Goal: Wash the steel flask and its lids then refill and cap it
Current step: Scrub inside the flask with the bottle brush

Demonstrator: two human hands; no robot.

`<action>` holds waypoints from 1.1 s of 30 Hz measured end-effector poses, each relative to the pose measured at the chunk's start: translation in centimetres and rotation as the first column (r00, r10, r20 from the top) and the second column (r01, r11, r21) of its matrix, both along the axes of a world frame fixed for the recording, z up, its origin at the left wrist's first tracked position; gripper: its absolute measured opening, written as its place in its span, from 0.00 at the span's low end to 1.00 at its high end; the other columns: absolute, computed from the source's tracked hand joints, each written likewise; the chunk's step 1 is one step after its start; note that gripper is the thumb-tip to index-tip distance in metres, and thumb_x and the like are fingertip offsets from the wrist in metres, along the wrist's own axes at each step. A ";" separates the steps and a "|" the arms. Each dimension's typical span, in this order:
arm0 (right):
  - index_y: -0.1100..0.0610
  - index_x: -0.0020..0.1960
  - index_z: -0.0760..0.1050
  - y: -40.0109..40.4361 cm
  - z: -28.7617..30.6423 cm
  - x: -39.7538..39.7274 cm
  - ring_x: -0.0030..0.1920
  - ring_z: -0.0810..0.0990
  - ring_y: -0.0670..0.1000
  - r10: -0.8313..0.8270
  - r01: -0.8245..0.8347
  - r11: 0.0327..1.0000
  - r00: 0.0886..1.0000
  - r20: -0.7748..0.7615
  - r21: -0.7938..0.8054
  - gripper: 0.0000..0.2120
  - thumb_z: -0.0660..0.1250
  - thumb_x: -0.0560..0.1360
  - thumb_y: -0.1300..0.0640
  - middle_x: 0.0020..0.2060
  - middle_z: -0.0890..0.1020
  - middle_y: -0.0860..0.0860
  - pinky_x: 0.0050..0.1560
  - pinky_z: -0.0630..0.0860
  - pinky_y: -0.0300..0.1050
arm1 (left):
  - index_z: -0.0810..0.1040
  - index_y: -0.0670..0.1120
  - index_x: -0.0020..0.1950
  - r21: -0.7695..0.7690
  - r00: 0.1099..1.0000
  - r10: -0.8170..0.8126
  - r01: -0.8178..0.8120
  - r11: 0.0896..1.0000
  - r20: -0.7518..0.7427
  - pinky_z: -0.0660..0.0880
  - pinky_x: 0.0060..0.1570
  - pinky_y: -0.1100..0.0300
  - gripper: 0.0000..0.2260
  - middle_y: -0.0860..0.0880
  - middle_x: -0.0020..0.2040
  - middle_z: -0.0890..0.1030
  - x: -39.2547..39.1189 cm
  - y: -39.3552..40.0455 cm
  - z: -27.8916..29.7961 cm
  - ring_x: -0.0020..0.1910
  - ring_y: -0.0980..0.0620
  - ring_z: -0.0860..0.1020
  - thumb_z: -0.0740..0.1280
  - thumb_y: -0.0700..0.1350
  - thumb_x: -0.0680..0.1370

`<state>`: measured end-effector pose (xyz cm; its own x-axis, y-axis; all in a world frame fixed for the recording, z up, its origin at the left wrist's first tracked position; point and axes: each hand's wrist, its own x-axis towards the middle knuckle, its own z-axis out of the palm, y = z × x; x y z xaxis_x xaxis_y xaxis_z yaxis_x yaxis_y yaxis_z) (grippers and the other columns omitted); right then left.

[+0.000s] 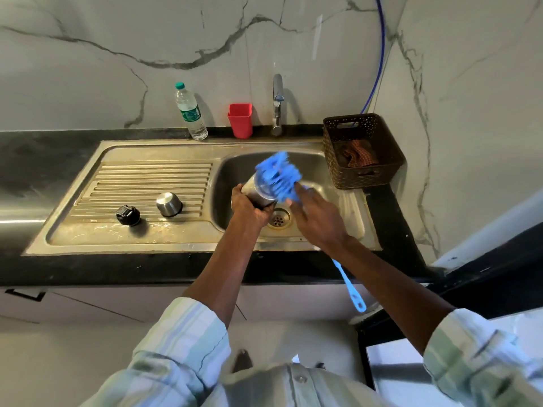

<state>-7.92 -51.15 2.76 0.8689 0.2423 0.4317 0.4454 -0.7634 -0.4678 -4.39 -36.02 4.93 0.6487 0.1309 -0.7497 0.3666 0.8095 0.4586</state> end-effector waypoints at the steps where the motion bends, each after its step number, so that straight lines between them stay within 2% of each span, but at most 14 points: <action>1: 0.60 0.72 0.68 -0.1 0.1 0.2 0.46 0.82 0.63 -0.035 0.035 0.999 0.999 -0.015 0.012 0.23 0.58 0.82 0.49 0.57 0.79 0.62 0.38 0.79 0.53 | 0.79 0.42 0.60 -0.010 1.000 -0.005 0.005 1.000 0.004 0.79 0.40 0.49 0.20 0.40 0.53 0.82 0.1 0.0 -0.3 0.46 0.41 0.81 0.58 0.56 0.81; 3: 0.60 0.70 0.69 0.6 0.3 -0.9 0.41 0.82 0.61 0.105 -0.104 0.993 0.994 0.010 -0.060 0.21 0.58 0.81 0.50 0.53 0.80 0.61 0.33 0.78 0.50 | 0.78 0.44 0.53 -0.006 0.999 0.020 -0.019 1.000 0.042 0.78 0.43 0.55 0.17 0.44 0.47 0.81 -0.4 0.1 -0.2 0.41 0.47 0.79 0.56 0.55 0.83; 5: 0.60 0.68 0.70 0.4 -0.6 -1.5 0.37 0.82 0.60 0.214 -0.190 0.963 0.970 0.115 -0.192 0.21 0.58 0.79 0.50 0.50 0.81 0.62 0.28 0.77 0.48 | 0.75 0.46 0.47 0.000 0.997 0.012 -0.012 1.000 0.074 0.77 0.38 0.63 0.16 0.46 0.41 0.80 -0.4 -0.1 0.0 0.39 0.50 0.77 0.54 0.53 0.85; 8: 0.60 0.70 0.70 0.2 0.2 0.3 0.44 0.83 0.64 -0.004 0.005 1.000 1.000 0.030 -0.007 0.25 0.56 0.80 0.46 0.56 0.80 0.62 0.37 0.80 0.54 | 0.79 0.43 0.60 0.002 0.999 -0.032 0.032 0.999 0.003 0.81 0.41 0.50 0.21 0.40 0.53 0.84 0.7 0.2 -0.5 0.51 0.40 0.82 0.57 0.56 0.81; 11: 0.59 0.69 0.70 0.8 0.5 -0.4 0.39 0.82 0.61 0.117 -0.110 0.987 0.992 0.051 -0.118 0.23 0.57 0.80 0.47 0.53 0.81 0.61 0.32 0.78 0.49 | 0.79 0.45 0.51 0.020 0.997 -0.031 0.030 0.999 0.069 0.76 0.41 0.54 0.20 0.44 0.45 0.83 0.1 0.1 0.2 0.40 0.45 0.82 0.54 0.56 0.82; 13: 0.59 0.69 0.69 0.5 -0.1 -0.4 0.38 0.83 0.62 0.177 -0.162 0.973 0.981 0.084 -0.165 0.22 0.57 0.80 0.48 0.53 0.81 0.61 0.31 0.78 0.49 | 0.78 0.46 0.49 0.004 0.997 -0.038 0.038 0.999 0.061 0.76 0.37 0.55 0.18 0.45 0.44 0.81 0.1 -0.1 0.0 0.40 0.46 0.80 0.54 0.55 0.83; 16: 0.58 0.72 0.68 0.2 0.2 0.8 0.48 0.82 0.64 -0.031 0.031 0.999 1.000 0.000 0.006 0.24 0.56 0.81 0.47 0.58 0.79 0.62 0.42 0.81 0.56 | 0.79 0.41 0.59 0.013 0.999 -0.050 0.050 0.999 0.013 0.80 0.38 0.50 0.21 0.39 0.49 0.83 0.3 0.1 -0.3 0.45 0.41 0.83 0.57 0.56 0.81; 20: 0.58 0.69 0.67 0.9 -0.7 -1.4 0.35 0.82 0.61 0.201 -0.182 0.965 0.975 0.091 -0.188 0.21 0.56 0.80 0.48 0.52 0.81 0.61 0.28 0.77 0.49 | 0.73 0.43 0.42 -0.018 0.994 -0.039 0.041 0.999 0.099 0.75 0.26 0.67 0.19 0.45 0.37 0.77 -0.4 0.2 -0.5 0.27 0.52 0.79 0.52 0.52 0.85; 22: 0.59 0.70 0.69 0.6 -0.2 -0.4 0.39 0.82 0.63 0.065 -0.064 0.997 0.998 0.020 -0.037 0.23 0.56 0.80 0.48 0.54 0.80 0.62 0.33 0.79 0.53 | 0.78 0.40 0.50 0.038 0.997 -0.069 0.068 0.997 0.034 0.80 0.30 0.58 0.20 0.40 0.43 0.83 0.1 0.3 -0.2 0.38 0.44 0.84 0.56 0.55 0.82; 24: 0.60 0.71 0.70 0.7 0.2 0.1 0.44 0.82 0.65 -0.049 0.049 0.999 0.999 -0.009 -0.007 0.24 0.56 0.80 0.47 0.56 0.80 0.63 0.38 0.80 0.55 | 0.79 0.41 0.57 0.062 0.993 -0.101 0.098 0.993 0.057 0.82 0.35 0.53 0.21 0.39 0.49 0.84 0.3 0.1 -0.4 0.46 0.41 0.83 0.57 0.56 0.81; 27: 0.60 0.68 0.70 1.2 -0.5 -1.5 0.36 0.82 0.61 0.172 -0.140 0.967 0.975 0.140 -0.212 0.22 0.57 0.79 0.48 0.50 0.81 0.61 0.27 0.77 0.49 | 0.73 0.44 0.43 0.014 0.993 -0.043 0.041 0.999 0.110 0.74 0.29 0.65 0.18 0.47 0.33 0.79 -0.5 0.4 -0.3 0.30 0.51 0.79 0.52 0.52 0.84; 28: 0.60 0.68 0.70 0.9 -0.7 -1.2 0.36 0.82 0.61 0.187 -0.156 0.964 0.973 0.134 -0.213 0.22 0.56 0.80 0.49 0.50 0.81 0.61 0.27 0.77 0.48 | 0.73 0.44 0.42 0.005 0.993 -0.055 0.054 0.999 0.104 0.74 0.30 0.65 0.19 0.46 0.32 0.80 -0.2 0.4 -0.5 0.29 0.50 0.79 0.52 0.52 0.84; 31: 0.59 0.70 0.70 0.5 0.0 0.3 0.44 0.83 0.63 -0.045 0.046 0.999 0.999 0.023 -0.017 0.24 0.56 0.80 0.47 0.56 0.81 0.62 0.38 0.79 0.53 | 0.80 0.41 0.55 0.054 0.995 -0.098 0.096 0.994 0.027 0.83 0.36 0.54 0.22 0.40 0.50 0.85 0.1 0.3 -0.2 0.45 0.42 0.84 0.57 0.57 0.81; 33: 0.59 0.70 0.70 1.1 0.1 -0.7 0.41 0.83 0.62 0.086 -0.080 0.992 0.995 0.052 -0.101 0.22 0.58 0.80 0.48 0.54 0.81 0.61 0.34 0.79 0.52 | 0.78 0.45 0.51 0.028 0.993 -0.089 0.087 0.996 0.077 0.80 0.32 0.61 0.19 0.45 0.47 0.83 -0.6 0.3 -0.1 0.40 0.49 0.82 0.53 0.56 0.84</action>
<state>-8.61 -50.06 2.86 0.8190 0.3564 0.4498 0.5325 -0.7641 -0.3641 -5.02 -35.71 4.83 0.7149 0.0884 -0.6936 0.3980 0.7642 0.5075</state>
